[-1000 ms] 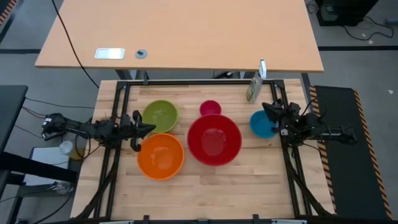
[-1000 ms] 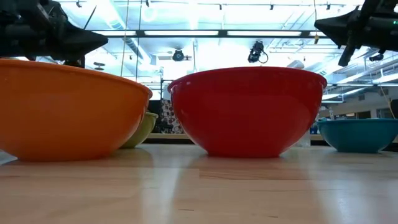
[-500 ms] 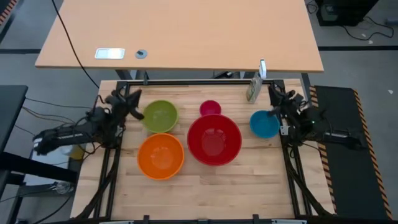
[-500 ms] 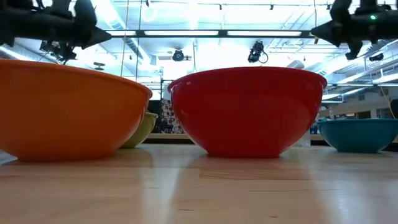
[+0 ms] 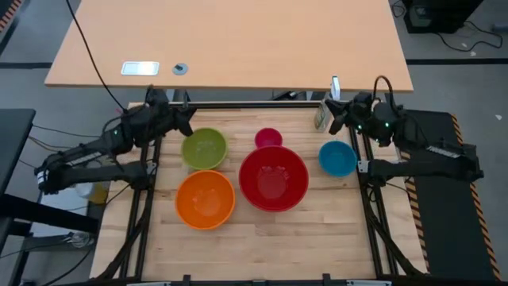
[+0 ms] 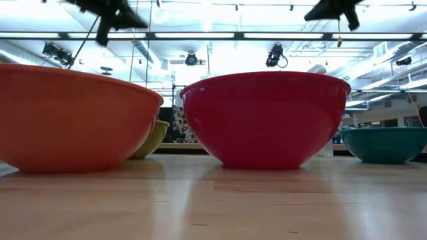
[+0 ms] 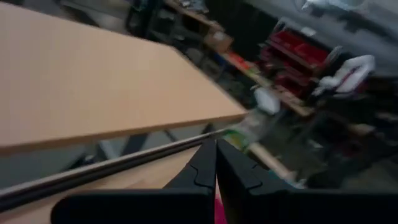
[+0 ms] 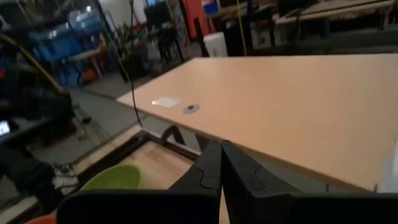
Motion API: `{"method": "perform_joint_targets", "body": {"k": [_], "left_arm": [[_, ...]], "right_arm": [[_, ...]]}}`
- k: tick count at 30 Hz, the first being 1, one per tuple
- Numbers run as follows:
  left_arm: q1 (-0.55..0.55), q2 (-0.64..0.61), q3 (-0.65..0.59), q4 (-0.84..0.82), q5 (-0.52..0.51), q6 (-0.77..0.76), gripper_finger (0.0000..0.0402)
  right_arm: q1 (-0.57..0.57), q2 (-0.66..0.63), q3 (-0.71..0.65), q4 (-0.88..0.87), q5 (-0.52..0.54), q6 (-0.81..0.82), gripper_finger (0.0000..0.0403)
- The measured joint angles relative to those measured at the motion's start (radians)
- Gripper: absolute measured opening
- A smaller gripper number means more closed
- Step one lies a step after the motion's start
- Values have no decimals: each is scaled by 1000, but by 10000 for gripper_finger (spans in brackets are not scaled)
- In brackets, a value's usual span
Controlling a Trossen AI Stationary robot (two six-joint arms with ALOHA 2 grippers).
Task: Nest bowls inside each other
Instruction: Stack the orange bowl on the big red bowl
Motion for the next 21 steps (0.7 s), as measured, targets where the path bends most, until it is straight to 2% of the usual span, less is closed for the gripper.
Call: {"method": "perform_joint_targets", "body": {"k": [7, 13, 21], "left_arm": [[0, 163, 199, -92, 31, 31, 17], [-26, 279, 339, -271, 66, -1, 53], [-61, 351, 500, -587, 207, 27, 115]], "right_arm": [[-48, 143, 107, -42, -200, -25, 14], [-100, 227, 118, -72, -440, 0, 18], [-147, 302, 119, -98, -651, 2, 79]]}}
